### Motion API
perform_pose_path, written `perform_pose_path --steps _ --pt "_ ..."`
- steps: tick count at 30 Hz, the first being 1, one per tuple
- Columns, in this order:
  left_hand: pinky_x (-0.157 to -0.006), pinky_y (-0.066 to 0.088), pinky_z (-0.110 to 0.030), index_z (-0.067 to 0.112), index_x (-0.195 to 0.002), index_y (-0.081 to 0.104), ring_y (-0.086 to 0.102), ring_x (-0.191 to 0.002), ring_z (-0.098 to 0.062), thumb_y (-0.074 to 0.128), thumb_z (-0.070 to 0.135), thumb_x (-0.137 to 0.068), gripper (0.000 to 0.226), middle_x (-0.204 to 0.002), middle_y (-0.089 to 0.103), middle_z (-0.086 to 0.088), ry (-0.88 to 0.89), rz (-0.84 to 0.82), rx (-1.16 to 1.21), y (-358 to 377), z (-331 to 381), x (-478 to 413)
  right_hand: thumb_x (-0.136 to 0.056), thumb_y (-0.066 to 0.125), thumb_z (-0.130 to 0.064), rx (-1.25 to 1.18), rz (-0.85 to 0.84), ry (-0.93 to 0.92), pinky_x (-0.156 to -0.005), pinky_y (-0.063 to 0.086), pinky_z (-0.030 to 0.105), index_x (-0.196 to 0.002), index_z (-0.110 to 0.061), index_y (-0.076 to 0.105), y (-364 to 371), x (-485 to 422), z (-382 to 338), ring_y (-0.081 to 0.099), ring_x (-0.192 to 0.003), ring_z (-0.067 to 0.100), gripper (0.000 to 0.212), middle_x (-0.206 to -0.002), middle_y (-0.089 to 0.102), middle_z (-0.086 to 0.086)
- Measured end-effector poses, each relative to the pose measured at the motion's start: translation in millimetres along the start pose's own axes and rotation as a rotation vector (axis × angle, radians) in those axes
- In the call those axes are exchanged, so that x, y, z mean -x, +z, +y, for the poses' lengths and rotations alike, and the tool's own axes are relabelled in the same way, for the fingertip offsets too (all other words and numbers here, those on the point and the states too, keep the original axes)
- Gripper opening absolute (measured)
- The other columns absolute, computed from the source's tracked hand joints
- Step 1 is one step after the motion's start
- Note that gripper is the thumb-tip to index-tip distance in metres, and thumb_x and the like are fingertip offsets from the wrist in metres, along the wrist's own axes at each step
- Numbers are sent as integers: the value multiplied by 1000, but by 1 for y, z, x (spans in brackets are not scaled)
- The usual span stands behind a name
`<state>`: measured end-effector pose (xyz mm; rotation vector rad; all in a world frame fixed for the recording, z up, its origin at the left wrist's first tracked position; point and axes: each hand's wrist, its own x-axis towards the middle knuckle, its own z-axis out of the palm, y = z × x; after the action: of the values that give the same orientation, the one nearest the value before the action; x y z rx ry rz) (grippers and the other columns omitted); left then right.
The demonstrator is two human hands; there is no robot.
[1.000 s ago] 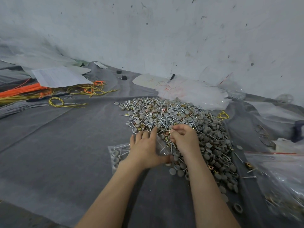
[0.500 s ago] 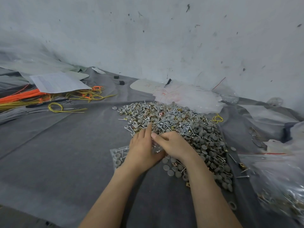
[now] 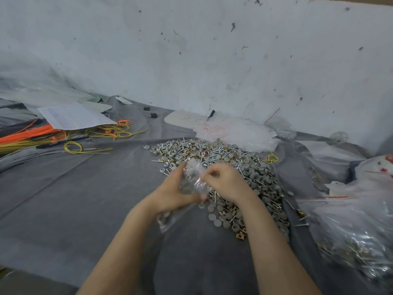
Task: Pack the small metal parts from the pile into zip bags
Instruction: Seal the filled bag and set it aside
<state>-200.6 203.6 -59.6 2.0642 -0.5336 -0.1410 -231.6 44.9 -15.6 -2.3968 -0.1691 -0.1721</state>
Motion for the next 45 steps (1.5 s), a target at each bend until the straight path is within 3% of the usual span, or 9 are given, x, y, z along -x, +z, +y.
perform_pose_path --steps 3,5,10,16,21,25,30,40,45 --pt "-83 47 -20 17 -133 47 61 -101 0 63 24 -90 47 -115 62 2 107 164 315 -24 20 1 -92 59 -24 -25 113 -144 -65 44 14 -79 -25 59 -25 0 -17 56 -70 -7 13 -78 60 -16" --pt "-77 45 -18 17 -100 63 63 -84 1 57 15 -94 9 -91 69 6 205 327 369 -32 36 -2 -91 61 -23 -69 159 -172 -75 52 22 -84 -26 61 -37 0 -25 63 -81 5 9 -86 62 -16" --pt "-71 48 -19 26 -84 66 62 -74 -2 63 21 -91 9 -81 69 7 309 296 212 -34 68 -12 -90 63 -22 -134 254 -110 -89 51 34 -85 -28 63 -64 10 -22 65 -89 8 8 -93 68 -9" --pt "-60 39 -19 26 -77 63 51 -59 -2 65 18 -89 14 -69 61 10 339 219 42 -22 84 -20 -89 66 -24 -171 329 -59 -80 50 24 -79 -32 65 -85 27 -7 61 -77 -9 13 -85 66 -19" --pt "-58 39 -15 26 -75 59 53 -63 -5 63 17 -89 17 -68 59 11 354 211 -118 -7 102 -21 -87 67 -19 64 411 -125 -90 35 16 -113 -22 61 -82 31 -2 51 -103 5 27 -112 58 -5" --pt "-59 44 -18 22 -77 61 58 -67 -12 66 21 -88 11 -72 63 4 378 231 -232 2 110 -20 -88 66 -24 125 344 -107 -93 45 35 -93 -23 68 -75 29 -7 60 -98 10 5 -96 66 -7" --pt "-51 35 -6 21 -71 61 49 -52 6 67 22 -88 18 -61 55 15 359 242 -137 -4 106 -19 -88 66 -21 49 320 -95 -69 39 4 -82 -28 62 -75 26 -3 58 -87 4 10 -86 63 -12" --pt "-70 48 -31 15 -83 60 61 -75 -19 59 18 -93 10 -78 65 -2 387 204 -172 0 103 -17 -89 65 -26 67 233 -103 -65 36 2 -82 -29 62 -78 19 -8 54 -83 -1 8 -83 59 -17" --pt "-52 33 -11 17 -76 60 47 -51 4 63 24 -91 17 -59 52 12 377 153 -117 -6 100 -16 -90 64 -25 88 244 -138 -65 33 -4 -85 -27 62 -75 17 -10 51 -79 -3 5 -86 61 -13"
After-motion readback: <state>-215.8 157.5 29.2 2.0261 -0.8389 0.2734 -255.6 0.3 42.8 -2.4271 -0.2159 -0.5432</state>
